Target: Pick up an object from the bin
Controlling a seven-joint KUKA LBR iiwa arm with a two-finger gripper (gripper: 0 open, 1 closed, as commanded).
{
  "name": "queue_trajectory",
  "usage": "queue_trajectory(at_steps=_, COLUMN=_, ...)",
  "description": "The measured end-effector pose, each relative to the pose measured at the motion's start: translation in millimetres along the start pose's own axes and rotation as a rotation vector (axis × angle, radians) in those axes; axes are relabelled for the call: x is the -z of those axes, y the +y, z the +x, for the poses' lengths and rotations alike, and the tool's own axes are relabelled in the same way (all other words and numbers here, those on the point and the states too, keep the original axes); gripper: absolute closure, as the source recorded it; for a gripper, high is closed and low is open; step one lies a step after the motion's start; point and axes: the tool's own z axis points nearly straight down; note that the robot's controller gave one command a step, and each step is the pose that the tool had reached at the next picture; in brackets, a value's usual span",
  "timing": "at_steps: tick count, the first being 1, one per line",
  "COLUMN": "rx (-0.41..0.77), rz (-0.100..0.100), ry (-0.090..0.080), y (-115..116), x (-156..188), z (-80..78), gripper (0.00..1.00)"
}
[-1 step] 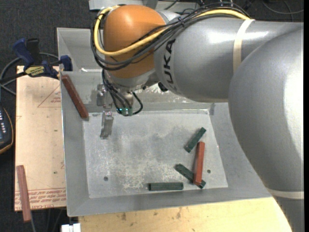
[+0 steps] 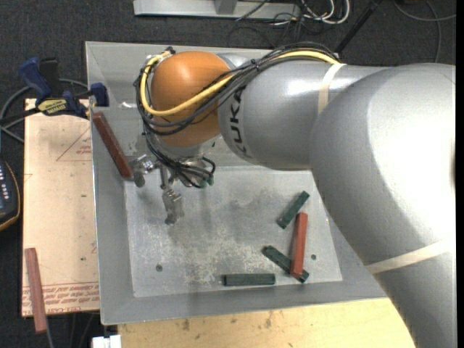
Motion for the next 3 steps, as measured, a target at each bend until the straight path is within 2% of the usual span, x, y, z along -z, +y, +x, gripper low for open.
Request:
queue_trajectory(at_steps=1, rx=-0.007, rz=0.004, ry=-0.004, y=-67, x=-12, z=23.7, gripper=0.00)
queue_trajectory(at_steps=2, rx=-0.088, rz=0.003, ry=-0.012, y=-91, x=39, z=37.1, gripper=0.00)
queue_trajectory(at_steps=3, rx=0.262, rz=0.002, ry=-0.001, y=-114, x=16, z=110.8, gripper=0.00)
